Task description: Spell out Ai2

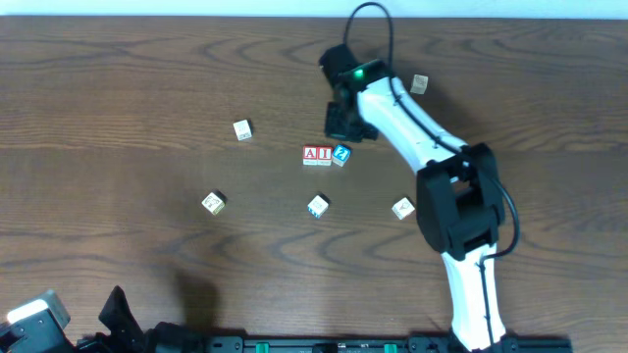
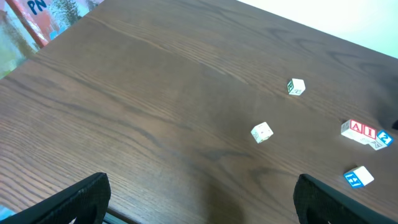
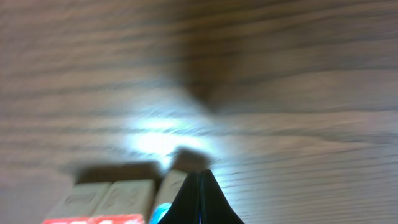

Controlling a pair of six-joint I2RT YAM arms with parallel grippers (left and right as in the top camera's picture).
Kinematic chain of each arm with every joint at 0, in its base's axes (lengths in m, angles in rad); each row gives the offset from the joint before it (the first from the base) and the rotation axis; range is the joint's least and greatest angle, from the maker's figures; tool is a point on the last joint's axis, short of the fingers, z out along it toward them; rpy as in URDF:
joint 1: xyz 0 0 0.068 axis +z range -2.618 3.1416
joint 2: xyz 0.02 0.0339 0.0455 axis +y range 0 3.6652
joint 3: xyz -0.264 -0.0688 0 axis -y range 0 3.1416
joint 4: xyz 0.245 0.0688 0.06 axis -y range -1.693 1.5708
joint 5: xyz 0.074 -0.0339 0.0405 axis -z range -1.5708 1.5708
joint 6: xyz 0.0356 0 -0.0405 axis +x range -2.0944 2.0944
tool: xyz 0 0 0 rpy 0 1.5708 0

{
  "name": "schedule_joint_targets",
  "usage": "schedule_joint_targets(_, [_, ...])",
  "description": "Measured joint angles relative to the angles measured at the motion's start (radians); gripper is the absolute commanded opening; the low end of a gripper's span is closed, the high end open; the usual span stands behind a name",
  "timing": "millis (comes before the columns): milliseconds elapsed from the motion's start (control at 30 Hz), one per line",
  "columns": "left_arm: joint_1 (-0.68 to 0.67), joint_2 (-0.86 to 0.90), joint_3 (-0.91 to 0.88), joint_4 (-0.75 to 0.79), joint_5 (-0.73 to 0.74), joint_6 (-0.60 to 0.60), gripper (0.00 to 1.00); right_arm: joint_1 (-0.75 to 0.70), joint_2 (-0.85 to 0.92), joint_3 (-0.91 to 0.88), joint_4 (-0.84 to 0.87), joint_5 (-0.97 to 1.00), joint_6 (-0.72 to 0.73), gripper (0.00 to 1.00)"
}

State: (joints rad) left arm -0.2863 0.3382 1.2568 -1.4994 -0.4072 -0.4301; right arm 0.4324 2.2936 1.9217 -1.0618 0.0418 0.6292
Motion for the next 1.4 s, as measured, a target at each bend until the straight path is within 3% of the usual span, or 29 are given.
schedule_joint_targets(200, [0.0,0.0,0.0,0.0,0.0,0.0,0.95,-0.053,-0.007,0.0,-0.1,0.042,0.037,0.01])
schedule_joint_targets(567, [0.0,0.0,0.0,0.0,0.0,0.0,0.95,0.093,-0.012,-0.062,-0.048,0.036,0.083,0.01])
schedule_joint_targets(967, [0.0,0.0,0.0,0.0,0.0,0.0,0.95,0.074,-0.012,-0.067,-0.045,0.063,0.111,0.01])
schedule_joint_targets(1400, [0.0,0.0,0.0,0.0,0.0,0.0,0.95,-0.004,-0.012,-0.068,0.167,0.035,0.031,0.01])
